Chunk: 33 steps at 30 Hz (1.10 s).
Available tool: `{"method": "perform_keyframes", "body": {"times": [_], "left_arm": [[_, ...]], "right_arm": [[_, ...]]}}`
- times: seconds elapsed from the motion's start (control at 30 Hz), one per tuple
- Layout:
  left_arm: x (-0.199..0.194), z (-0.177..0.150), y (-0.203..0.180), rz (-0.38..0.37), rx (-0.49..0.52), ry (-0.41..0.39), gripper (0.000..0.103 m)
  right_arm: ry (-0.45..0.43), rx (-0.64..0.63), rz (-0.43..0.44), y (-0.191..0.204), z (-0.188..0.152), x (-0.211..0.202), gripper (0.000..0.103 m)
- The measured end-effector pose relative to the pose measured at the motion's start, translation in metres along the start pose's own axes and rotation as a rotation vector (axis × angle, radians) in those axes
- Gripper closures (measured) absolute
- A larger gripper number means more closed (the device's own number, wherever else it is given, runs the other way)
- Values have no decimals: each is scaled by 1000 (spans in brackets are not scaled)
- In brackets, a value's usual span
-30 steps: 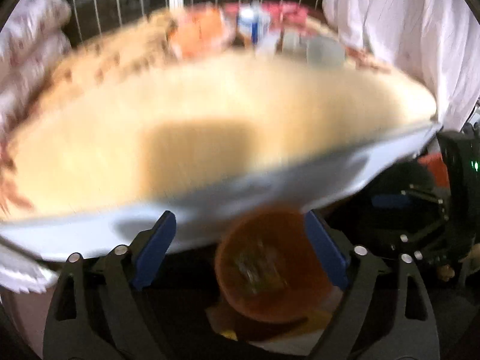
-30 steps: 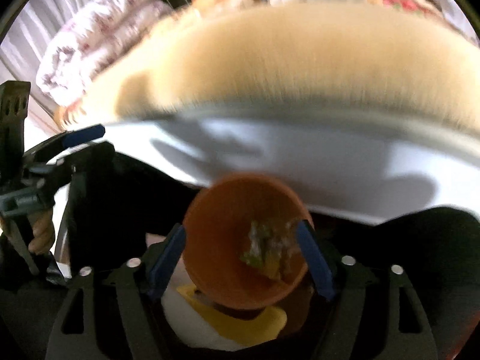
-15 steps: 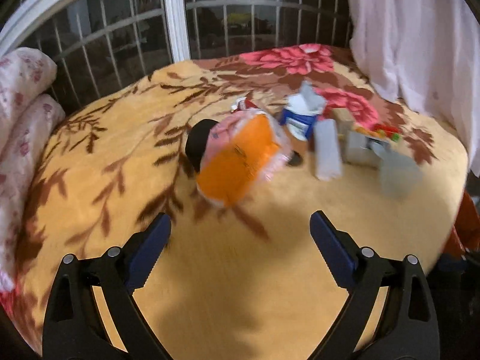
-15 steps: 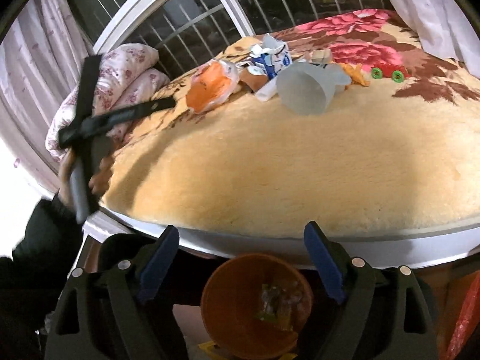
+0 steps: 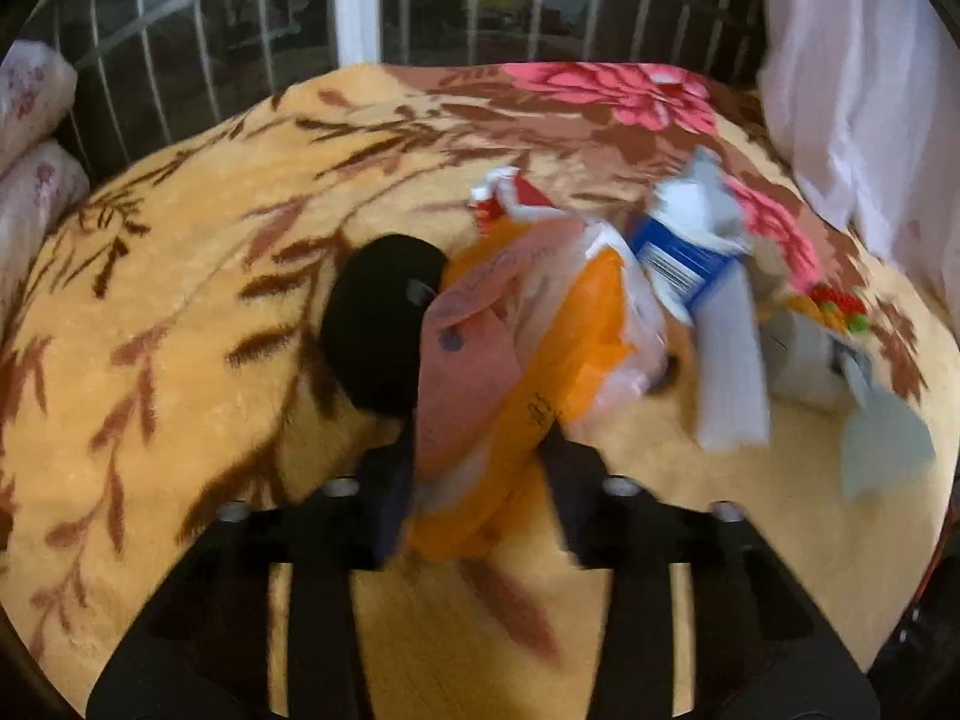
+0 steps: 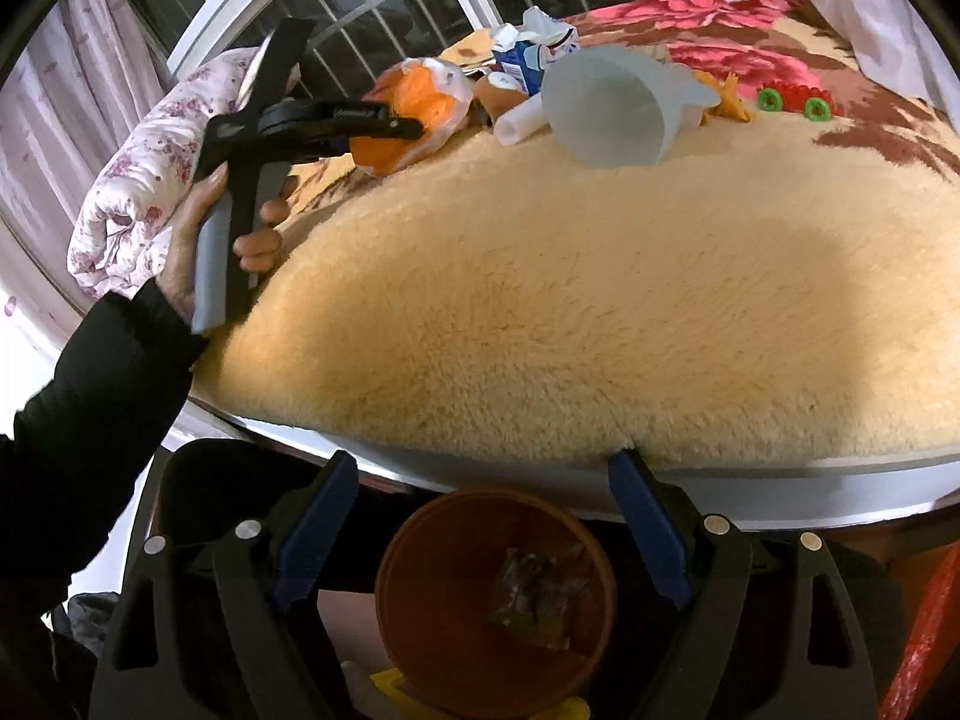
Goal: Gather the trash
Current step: 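Grasp the orange plastic bag with the left gripper and lift it, then carry the orange bag with the left gripper while the right gripper grasps an orange peel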
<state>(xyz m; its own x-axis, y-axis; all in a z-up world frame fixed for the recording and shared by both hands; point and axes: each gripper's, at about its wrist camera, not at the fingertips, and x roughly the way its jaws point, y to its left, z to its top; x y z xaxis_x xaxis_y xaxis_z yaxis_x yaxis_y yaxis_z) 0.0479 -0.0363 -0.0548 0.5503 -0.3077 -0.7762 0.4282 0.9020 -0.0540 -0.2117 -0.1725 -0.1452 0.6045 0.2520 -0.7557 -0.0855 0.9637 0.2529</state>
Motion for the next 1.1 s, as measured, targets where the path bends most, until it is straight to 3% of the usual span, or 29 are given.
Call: {"method": "perform_keyframes", "body": {"times": [0.13, 0.3, 0.5, 0.6, 0.77, 0.93, 1.1], "left_arm": [[-37, -26, -14, 14, -5, -42, 74], [-82, -72, -28, 127, -31, -98, 74], [-124, -117, -23, 154, -104, -157, 74], [-134, -129, -20, 183, -105, -178, 74], [-136, -135, -5, 181, -164, -199, 74], [-131, -134, 11, 153, -219, -206, 74], [-125, -133, 17, 128, -228, -228, 74]], "right_arm": [[-10, -3, 11, 1, 2, -7, 19], [-20, -35, 2, 9, 11, -11, 19], [-48, -98, 5, 23, 39, -18, 18], [-85, -167, -13, 36, 63, -19, 18], [-102, -182, 10, 44, 136, 13, 18], [-42, -164, -23, 43, 206, 77, 31], [-12, -73, -101, 28, 238, 113, 34]]}}
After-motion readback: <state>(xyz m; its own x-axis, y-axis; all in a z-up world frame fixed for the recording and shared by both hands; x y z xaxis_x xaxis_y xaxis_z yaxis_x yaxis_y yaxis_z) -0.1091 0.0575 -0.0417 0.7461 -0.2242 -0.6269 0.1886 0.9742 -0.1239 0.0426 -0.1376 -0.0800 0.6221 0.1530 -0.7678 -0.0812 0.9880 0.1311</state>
